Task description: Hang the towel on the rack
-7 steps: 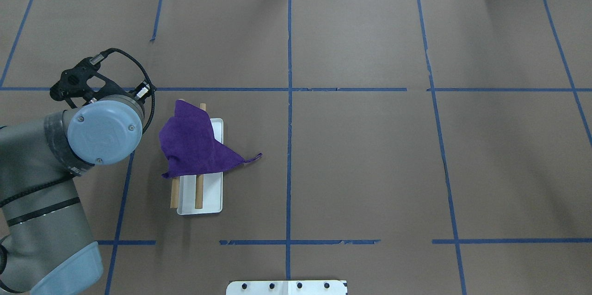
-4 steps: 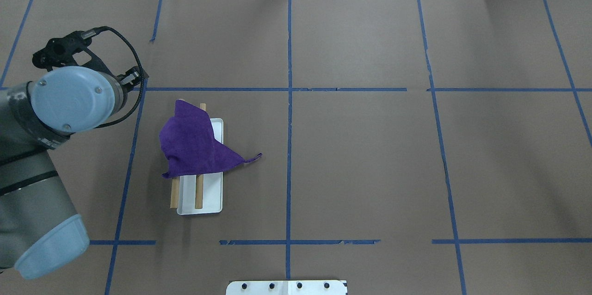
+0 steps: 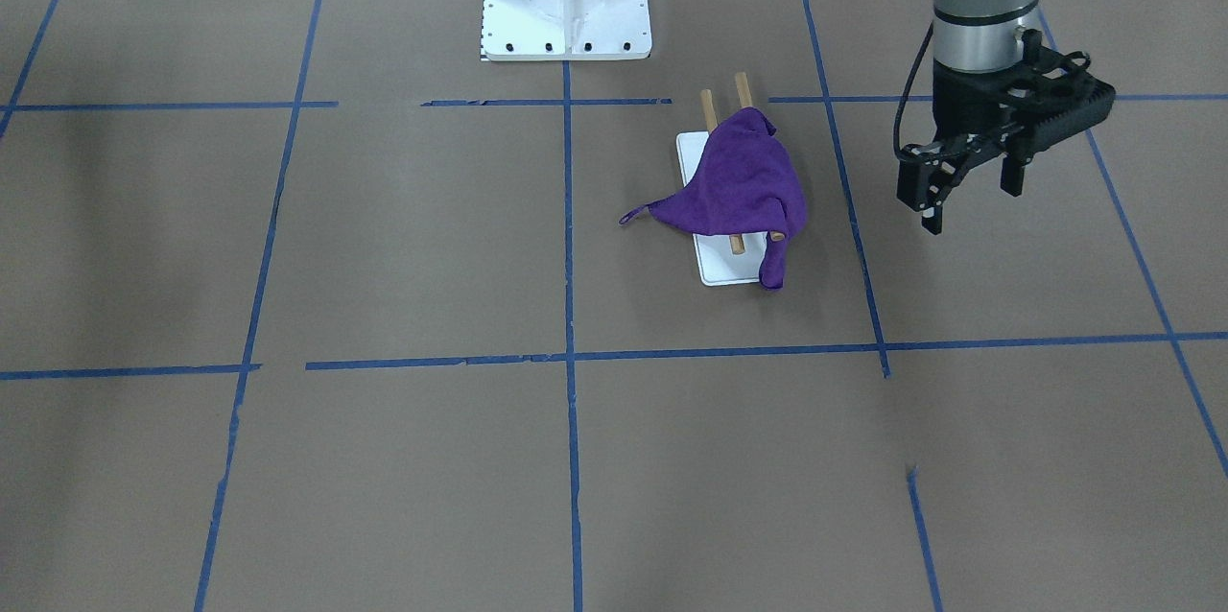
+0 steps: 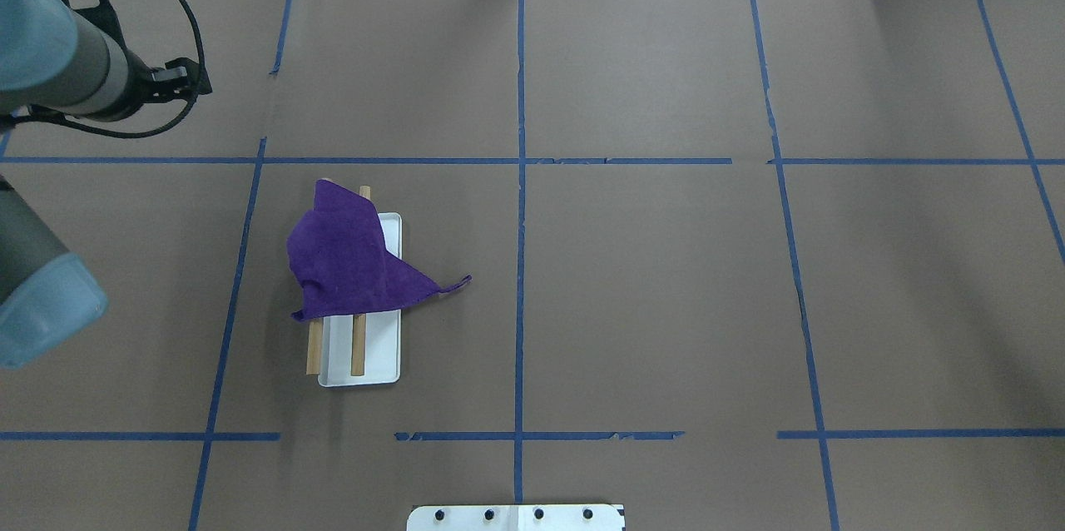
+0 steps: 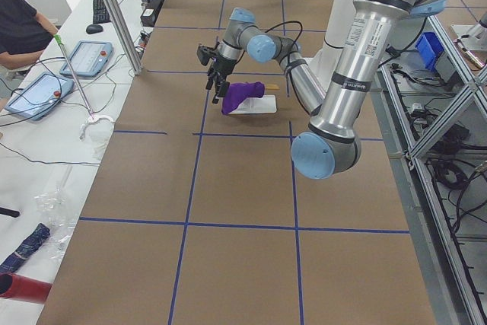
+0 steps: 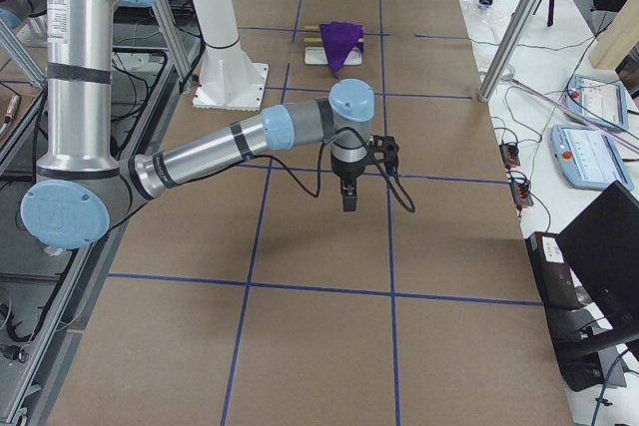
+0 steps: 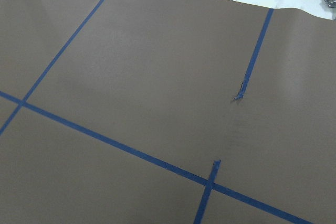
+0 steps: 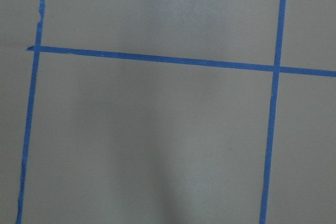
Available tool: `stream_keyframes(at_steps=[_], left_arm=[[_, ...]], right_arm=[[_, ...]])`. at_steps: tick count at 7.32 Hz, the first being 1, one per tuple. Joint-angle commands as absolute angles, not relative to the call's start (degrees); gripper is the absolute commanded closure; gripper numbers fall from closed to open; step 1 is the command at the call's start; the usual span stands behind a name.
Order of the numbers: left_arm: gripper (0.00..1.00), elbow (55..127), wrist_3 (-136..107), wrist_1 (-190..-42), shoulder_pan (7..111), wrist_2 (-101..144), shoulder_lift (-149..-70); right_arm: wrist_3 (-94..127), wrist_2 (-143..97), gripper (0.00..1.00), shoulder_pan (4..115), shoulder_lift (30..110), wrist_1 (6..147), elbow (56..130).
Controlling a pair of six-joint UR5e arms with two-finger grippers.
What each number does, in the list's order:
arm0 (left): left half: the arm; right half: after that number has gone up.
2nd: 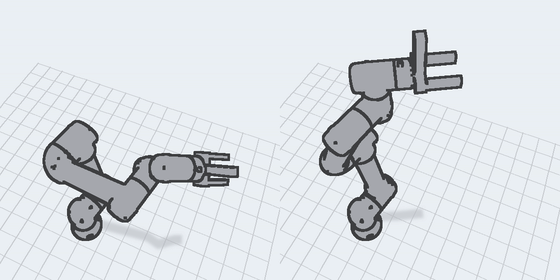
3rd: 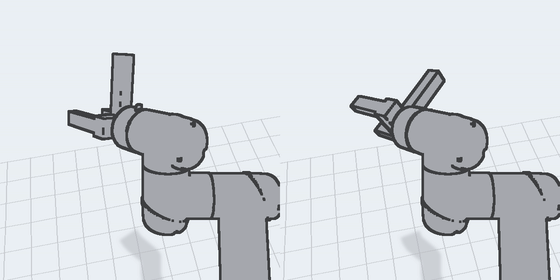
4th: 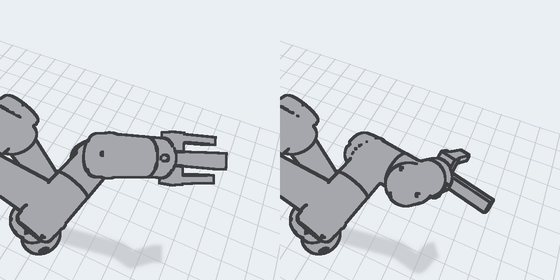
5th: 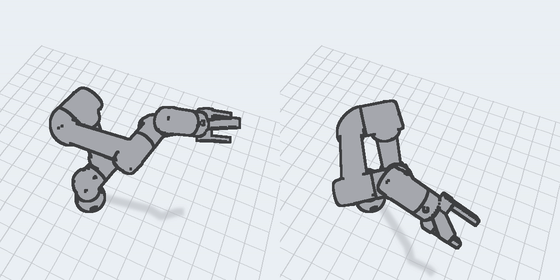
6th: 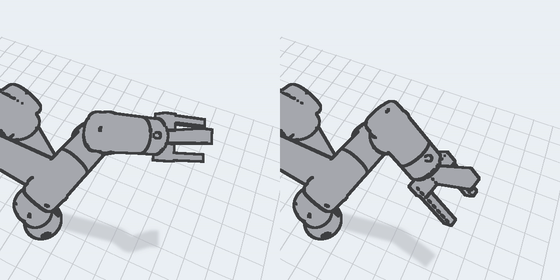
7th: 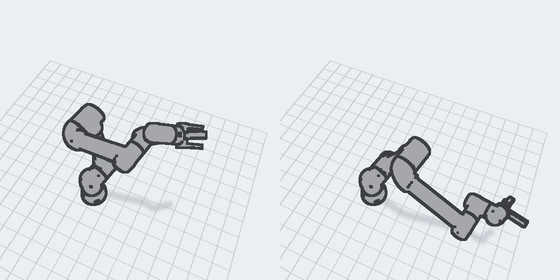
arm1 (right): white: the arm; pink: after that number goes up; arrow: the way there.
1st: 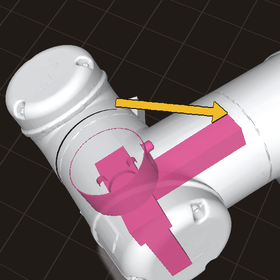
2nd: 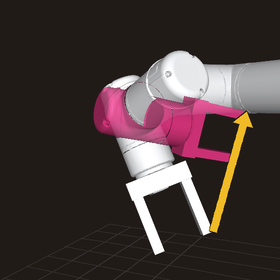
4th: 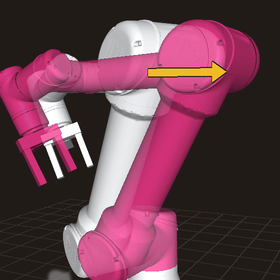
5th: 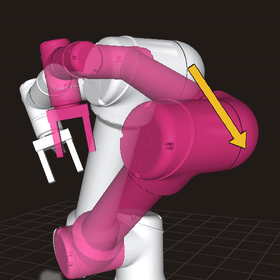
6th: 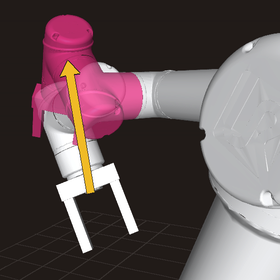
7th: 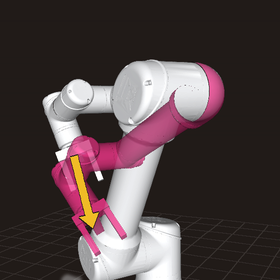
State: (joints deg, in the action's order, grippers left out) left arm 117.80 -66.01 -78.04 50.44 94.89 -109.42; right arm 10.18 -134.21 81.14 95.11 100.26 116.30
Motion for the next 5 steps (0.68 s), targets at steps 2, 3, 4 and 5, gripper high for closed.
stream_keyframes(at_steps=[2,3,4,5], left_arm=[[0.00,108.74,-44.72,-85.86,61.93,108.15,-109.16],[0.00,106.81,-37.95,-85.87,66.14,112.11,-109.07],[0.00,105.57,-30.05,-85.87,70.71,115.28,-106.98],[0.00,103.82,-21.27,-85.87,75.45,118.10,-106.09]], right_arm=[[9.93,-135.34,0.00,81.83,95.63,100.19,114.87],[9.93,-136.57,0.00,81.83,95.71,100.11,114.44],[9.93,-136.67,0.00,81.83,95.71,100.11,114.26],[9.93,-136.67,0.00,81.83,95.71,100.11,114.17]])
